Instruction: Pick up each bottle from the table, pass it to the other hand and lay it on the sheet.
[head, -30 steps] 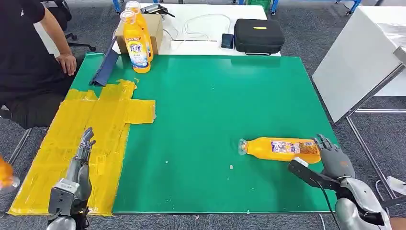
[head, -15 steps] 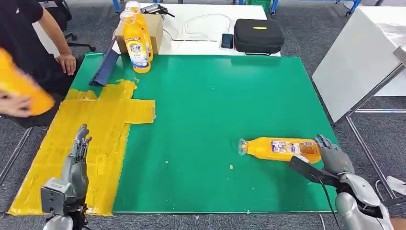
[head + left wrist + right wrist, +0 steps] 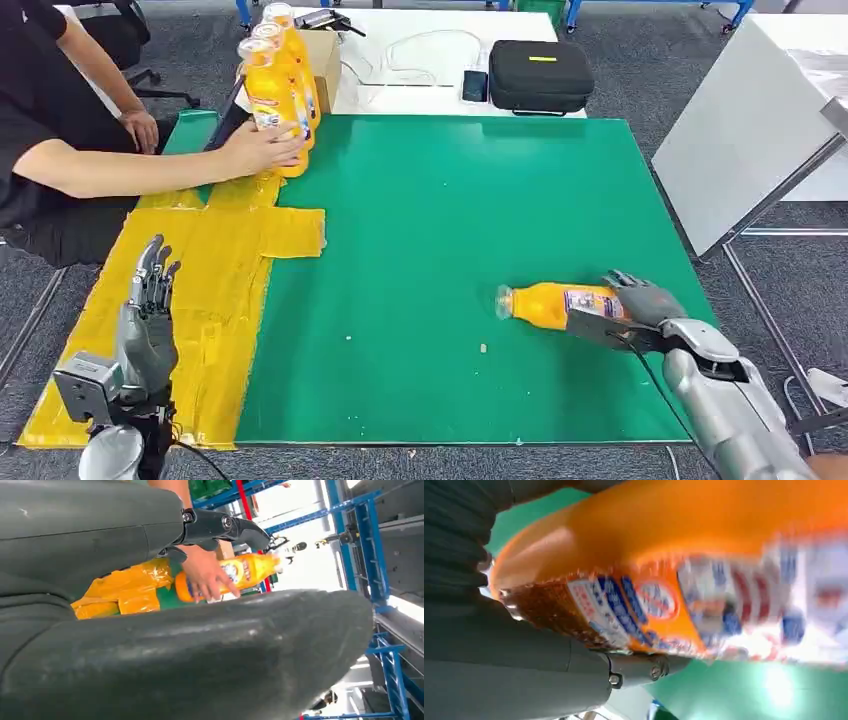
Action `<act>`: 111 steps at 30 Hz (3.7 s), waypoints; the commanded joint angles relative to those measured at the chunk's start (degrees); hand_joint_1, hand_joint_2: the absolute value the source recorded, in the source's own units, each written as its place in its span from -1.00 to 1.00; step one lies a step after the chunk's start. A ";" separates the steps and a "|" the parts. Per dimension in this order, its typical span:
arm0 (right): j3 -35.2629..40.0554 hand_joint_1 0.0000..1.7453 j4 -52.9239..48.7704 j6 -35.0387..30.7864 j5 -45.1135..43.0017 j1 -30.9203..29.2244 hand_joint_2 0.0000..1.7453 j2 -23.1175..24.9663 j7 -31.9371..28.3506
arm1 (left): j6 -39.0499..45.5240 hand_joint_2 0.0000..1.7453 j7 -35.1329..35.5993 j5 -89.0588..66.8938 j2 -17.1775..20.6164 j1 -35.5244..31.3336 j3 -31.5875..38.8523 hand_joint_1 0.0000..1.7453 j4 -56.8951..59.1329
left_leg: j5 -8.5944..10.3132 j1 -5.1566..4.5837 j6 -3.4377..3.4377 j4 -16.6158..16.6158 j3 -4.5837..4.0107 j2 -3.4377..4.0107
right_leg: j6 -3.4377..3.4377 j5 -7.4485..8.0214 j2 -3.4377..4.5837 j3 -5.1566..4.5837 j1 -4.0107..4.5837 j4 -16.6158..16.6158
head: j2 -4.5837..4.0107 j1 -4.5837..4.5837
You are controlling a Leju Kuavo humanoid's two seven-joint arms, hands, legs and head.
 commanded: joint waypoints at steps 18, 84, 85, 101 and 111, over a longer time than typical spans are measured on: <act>0.91 1.00 -1.91 2.43 -22.44 4.73 1.00 7.30 -1.10 | -4.57 -1.00 3.80 7.85 0.54 1.05 0.84 -1.00 2.95 | -0.25 0.18 -0.29 -0.10 0.67 0.14 | -0.19 -0.05 0.26 0.57 0.17 -0.17 | 0.00 0.00; 39.36 1.00 -22.77 -0.68 -40.86 10.29 1.00 28.35 -3.87 | -8.92 1.00 12.80 10.66 0.92 5.06 -21.06 1.00 -5.77 | -0.21 0.21 -0.54 -0.05 0.11 -0.04 | -0.47 -0.36 0.15 -0.65 0.18 0.19 | 0.00 0.02; 39.36 1.00 -22.77 -0.68 -40.86 10.29 1.00 28.35 -3.87 | -8.92 1.00 12.80 10.66 0.92 5.06 -21.06 1.00 -5.77 | -0.19 0.20 -0.51 -0.05 0.06 0.01 | -0.46 -0.33 0.17 -0.70 0.18 0.18 | 0.00 0.02; 25.92 1.00 -32.26 -8.89 -31.10 20.97 1.00 22.48 -1.35 | -1.33 1.00 9.74 -1.28 0.89 7.87 -19.87 1.00 -11.79 | -0.19 0.20 -0.50 -0.05 -0.01 -0.06 | -0.45 -0.33 0.08 -0.77 0.16 0.15 | 0.00 0.00; 5.22 -1.00 -51.18 -11.15 -26.49 35.61 1.00 15.18 0.90 | 14.58 1.00 8.94 -25.07 1.27 9.69 -17.18 1.00 -12.24 | -0.28 0.13 -0.55 -0.01 0.01 -0.55 | -0.42 -0.49 -0.29 -0.67 0.07 0.19 | 0.00 0.00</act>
